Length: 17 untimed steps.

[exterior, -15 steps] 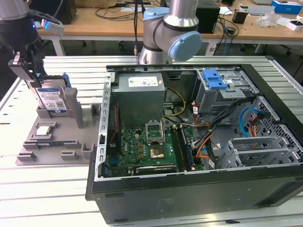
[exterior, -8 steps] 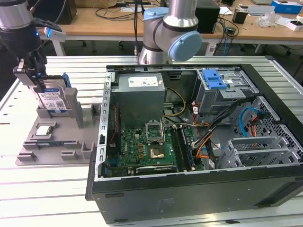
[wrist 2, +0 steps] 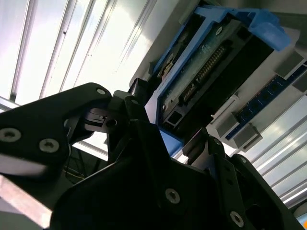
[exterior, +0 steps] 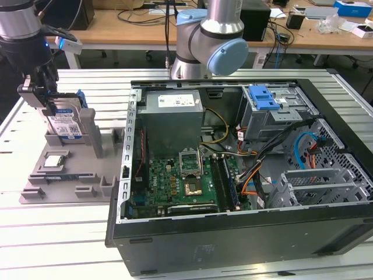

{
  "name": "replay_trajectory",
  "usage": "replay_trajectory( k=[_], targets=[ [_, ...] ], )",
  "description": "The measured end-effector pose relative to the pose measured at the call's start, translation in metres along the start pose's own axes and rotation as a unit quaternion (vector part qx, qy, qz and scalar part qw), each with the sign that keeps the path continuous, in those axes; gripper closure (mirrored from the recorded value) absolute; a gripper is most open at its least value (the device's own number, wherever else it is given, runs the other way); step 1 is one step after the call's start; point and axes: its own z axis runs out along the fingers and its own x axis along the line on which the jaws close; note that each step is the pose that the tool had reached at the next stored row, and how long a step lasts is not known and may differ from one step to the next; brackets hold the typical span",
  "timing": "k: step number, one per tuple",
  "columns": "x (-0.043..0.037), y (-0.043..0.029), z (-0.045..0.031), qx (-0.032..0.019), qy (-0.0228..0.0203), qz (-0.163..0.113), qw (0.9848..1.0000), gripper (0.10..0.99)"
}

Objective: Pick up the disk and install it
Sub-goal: 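Pick up the disk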

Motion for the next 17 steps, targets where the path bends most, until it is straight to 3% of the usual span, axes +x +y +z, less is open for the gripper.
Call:
replay_trajectory(
  k=[3, 6, 17],
  targets=[
    [0.0, 0.0, 0.0002, 0.0, 0.0, 0.0, 1.0, 0.561],
    [0.0, 0.0, 0.0005, 0.0, 0.0, 0.0, 1.0, 0.718],
    [-0.0001, -0.0001, 0.001, 0.0001, -0.0001, 0.0, 1.0, 0.718]
  ],
)
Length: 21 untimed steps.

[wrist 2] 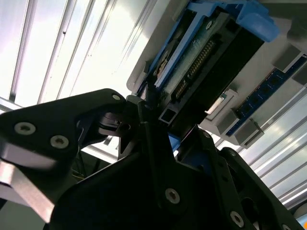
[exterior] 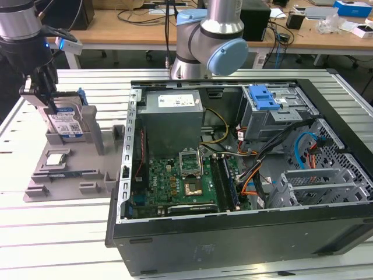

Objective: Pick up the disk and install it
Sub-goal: 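Pick up the disk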

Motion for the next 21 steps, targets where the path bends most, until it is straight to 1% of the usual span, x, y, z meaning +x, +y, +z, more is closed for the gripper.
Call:
replay_trajectory(
  k=[2, 7, 12, 19, 21],
  targets=[
    [-0.0004, 0.0001, -0.0021, 0.0001, 0.0, 0.0, 1.0, 0.718],
    [-0.0011, 0.0005, -0.0105, -0.0001, 0.0, 0.0, 1.0, 0.718],
    [-0.0018, 0.001, -0.0218, -0.0001, 0.0001, 0.0, 1.0, 0.718],
    [-0.0029, 0.0017, -0.0392, -0.0001, 0.0, 0.0, 1.0, 0.718],
    [-0.0032, 0.002, -0.0475, -0.0001, 0.0, 0.0, 1.0, 0.718]
  ],
)
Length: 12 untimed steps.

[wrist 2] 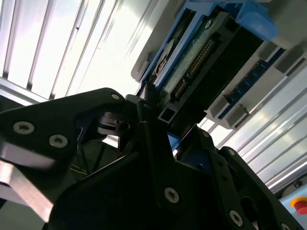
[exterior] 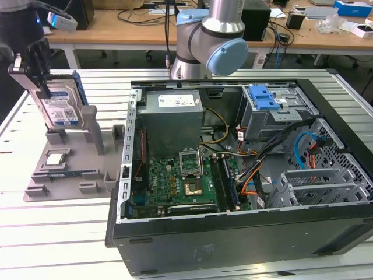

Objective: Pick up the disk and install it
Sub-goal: 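Pick up the disk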

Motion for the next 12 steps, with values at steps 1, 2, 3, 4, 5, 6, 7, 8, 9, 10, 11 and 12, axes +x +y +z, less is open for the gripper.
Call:
replay_trajectory(
  k=[1, 2, 3, 4, 5, 6, 7, 8, 9, 10, 11, 12],
  targets=[
    [-0.0001, 0.0001, -0.0026, 0.0, 0.0, 0.0, 1.0, 0.718],
    [-0.0003, 0.0003, -0.0059, 0.0, 0.0, 0.0, 1.0, 0.718],
    [-0.0004, 0.0004, -0.0087, 0.0, 0.0, 0.0, 1.0, 0.718],
    [-0.0005, 0.0005, -0.0114, 0.0, 0.0, 0.0, 1.0, 0.718],
    [-0.0006, 0.0006, -0.014, 0.0, 0.0, 0.0, 1.0, 0.718],
    [-0.0007, 0.0007, -0.0163, 0.0, 0.0, 0.0, 1.0, 0.718],
    [-0.0008, 0.0008, -0.0186, 0.0, 0.0, 0.0, 1.0, 0.718],
    [-0.0009, 0.0009, -0.021, 0.0, 0.0, 0.0, 1.0, 0.718],
    [-0.001, 0.001, -0.0232, 0.0, 0.0, 0.0, 1.0, 0.718],
    [-0.0012, 0.0012, -0.0267, 0.0, 0.0, 0.0, 1.0, 0.718],
    [-0.0013, 0.0013, -0.0292, 0.0, 0.0, 0.0, 1.0, 0.718],
    [-0.0015, 0.0014, -0.033, 0.0, 0.0, 0.0, 1.0, 0.718]
  ],
)
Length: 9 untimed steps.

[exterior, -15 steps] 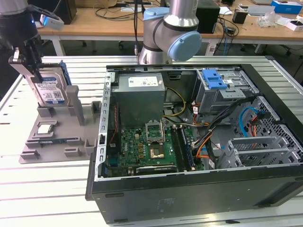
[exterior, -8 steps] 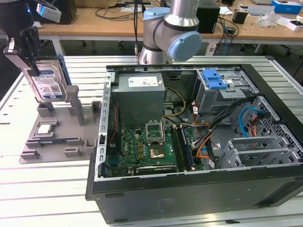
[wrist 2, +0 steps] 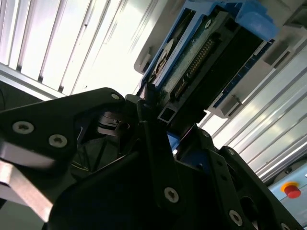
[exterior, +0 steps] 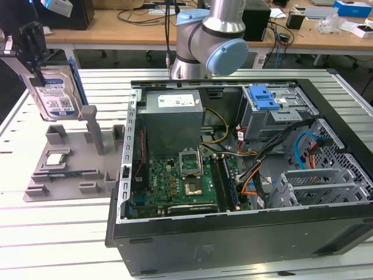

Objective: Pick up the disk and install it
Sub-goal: 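Pick up the disk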

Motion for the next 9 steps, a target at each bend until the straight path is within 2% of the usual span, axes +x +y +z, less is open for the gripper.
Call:
replay_trajectory(
  k=[4, 9],
  targets=[
    [-0.0007, 0.0006, -0.0145, 0.0, 0.0, 0.0, 1.0, 0.718],
    [-0.0013, 0.0011, -0.0265, 0.0, 0.0, 0.0, 1.0, 0.718]
  ],
)
